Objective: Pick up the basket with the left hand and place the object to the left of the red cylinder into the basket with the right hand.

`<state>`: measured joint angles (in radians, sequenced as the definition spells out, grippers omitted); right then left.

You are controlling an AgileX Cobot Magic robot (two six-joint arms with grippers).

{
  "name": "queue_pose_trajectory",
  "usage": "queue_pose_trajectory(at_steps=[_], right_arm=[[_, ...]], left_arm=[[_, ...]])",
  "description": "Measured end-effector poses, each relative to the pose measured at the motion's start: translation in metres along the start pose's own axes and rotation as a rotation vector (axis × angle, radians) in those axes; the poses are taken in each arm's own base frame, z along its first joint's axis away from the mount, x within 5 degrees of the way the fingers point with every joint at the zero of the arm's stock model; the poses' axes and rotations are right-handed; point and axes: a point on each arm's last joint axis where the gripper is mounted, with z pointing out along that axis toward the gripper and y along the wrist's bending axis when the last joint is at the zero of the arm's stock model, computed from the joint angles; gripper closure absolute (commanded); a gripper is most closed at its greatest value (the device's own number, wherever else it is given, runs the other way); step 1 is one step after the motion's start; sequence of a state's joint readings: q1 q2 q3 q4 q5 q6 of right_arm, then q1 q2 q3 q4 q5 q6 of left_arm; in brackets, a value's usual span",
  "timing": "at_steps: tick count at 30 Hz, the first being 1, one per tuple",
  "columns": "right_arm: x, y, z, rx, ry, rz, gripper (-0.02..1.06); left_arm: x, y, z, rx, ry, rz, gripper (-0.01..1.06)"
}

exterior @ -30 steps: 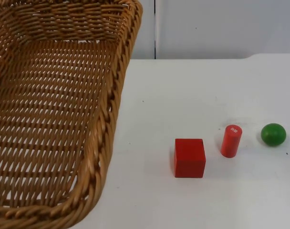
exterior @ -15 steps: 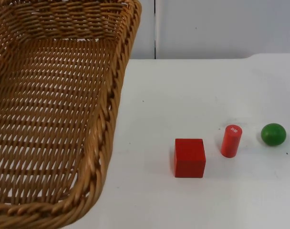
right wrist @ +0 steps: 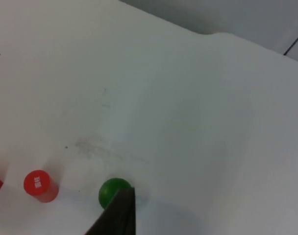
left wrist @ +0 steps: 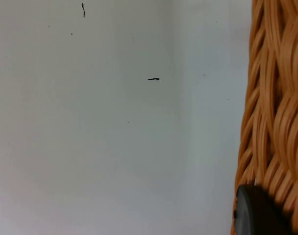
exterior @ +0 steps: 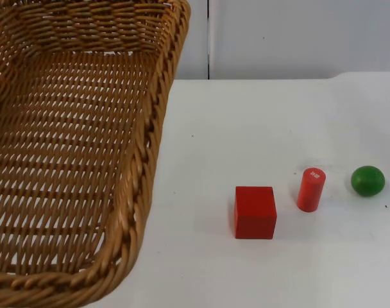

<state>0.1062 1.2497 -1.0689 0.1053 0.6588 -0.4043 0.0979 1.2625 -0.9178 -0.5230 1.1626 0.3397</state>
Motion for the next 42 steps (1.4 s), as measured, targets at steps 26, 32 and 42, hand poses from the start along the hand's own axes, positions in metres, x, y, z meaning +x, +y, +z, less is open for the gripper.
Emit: queue_pose_trajectory(at_steps=[26,32,42], right_arm=[[-0.053,0.102,0.065,-0.337,0.118,-0.463,-0.01],[-0.045,0.13,0.085,-0.415,0.171,-0.614,-0.01],[-0.021,0.149,0.134,-0.502,0.29,-0.77,-0.01]], left_arm=[[0.0,0.0,0.0,0.0,0.0,0.0,1.05],[0.0,0.0,0.0,0.0,0.0,0.0,1.05],[0.0,0.0,0.0,0.0,0.0,0.0,1.05]])
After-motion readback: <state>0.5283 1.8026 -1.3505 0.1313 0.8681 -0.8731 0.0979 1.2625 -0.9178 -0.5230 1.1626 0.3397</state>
